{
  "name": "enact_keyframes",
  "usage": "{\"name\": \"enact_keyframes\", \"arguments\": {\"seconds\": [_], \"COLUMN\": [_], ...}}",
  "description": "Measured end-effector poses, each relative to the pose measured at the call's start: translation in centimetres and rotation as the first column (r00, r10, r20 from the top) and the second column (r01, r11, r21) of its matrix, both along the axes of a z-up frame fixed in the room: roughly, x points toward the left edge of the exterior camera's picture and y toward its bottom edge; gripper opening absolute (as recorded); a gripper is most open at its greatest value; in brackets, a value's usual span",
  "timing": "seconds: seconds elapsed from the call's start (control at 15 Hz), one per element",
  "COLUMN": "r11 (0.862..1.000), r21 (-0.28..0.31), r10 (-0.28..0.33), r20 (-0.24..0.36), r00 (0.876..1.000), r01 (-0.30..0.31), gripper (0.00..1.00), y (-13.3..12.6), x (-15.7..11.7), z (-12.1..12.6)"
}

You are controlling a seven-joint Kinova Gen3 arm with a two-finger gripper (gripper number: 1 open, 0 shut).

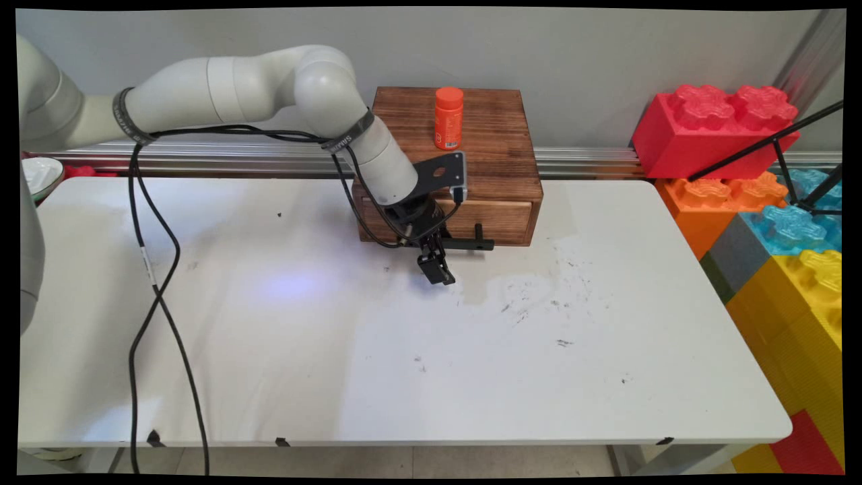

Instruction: Open the drawer

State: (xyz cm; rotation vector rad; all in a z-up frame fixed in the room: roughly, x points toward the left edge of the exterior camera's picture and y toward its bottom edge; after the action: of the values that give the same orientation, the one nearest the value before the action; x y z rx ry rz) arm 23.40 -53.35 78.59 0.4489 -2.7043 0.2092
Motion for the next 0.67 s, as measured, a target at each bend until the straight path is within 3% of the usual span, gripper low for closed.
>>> {"name": "enact_keyframes", "arguments": {"seconds": [0.67], "r11": [1.0], "r21": [-0.016], "r10": [0.022], "r20": [-0.007], "r00": [1.0], "r01": [-0.022], "gripper": [1.0], "y": [-0.03], "x": [0.08], "z": [-0.6]}}
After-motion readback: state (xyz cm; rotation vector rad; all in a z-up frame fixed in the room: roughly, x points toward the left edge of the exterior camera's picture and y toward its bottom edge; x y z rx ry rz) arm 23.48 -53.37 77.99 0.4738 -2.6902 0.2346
